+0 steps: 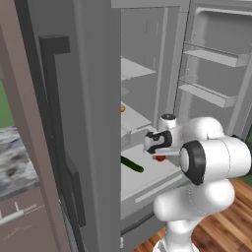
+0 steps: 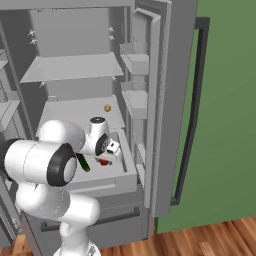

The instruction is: Place the bell pepper and cucumber inside the fridge drawer. Close the drawer after placing the vegetables.

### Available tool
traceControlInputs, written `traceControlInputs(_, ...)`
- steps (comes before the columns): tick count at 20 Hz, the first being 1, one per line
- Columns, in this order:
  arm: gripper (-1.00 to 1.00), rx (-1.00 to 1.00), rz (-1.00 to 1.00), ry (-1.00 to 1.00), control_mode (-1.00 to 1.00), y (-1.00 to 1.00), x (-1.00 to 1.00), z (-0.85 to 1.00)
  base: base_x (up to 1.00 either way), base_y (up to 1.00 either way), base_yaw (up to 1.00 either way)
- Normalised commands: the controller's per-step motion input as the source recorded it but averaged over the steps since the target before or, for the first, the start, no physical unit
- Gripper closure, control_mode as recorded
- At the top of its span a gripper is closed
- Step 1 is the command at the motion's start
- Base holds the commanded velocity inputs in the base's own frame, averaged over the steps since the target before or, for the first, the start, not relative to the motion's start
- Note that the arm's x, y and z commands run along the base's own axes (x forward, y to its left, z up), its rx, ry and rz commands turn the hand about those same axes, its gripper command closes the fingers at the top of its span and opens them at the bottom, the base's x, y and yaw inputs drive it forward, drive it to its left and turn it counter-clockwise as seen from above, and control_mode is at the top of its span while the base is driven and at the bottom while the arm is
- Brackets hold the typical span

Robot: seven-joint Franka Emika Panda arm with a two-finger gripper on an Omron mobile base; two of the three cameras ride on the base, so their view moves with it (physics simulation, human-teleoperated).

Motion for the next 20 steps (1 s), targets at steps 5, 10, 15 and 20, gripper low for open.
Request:
traceControlInputs(5, 1.0, 0.0, 0.0, 0.04, -1.0, 0.03, 0.16, -0.49, 0.0, 0.0, 0.0)
traceControlInputs(10, 1.0, 0.0, 0.0, 0.03, -1.0, 0.03, 0.11, -0.48, 0.0, 0.0, 0.0)
traceControlInputs(15, -1.0, 0.0, 0.0, 0.0, -1.0, 0.03, 0.01, -0.32, 0.0, 0.0, 0.0)
traceControlInputs(20, -1.0, 0.0, 0.0, -0.01, -1.0, 0.05, -0.02, -0.01, 0.0, 0.0, 0.0)
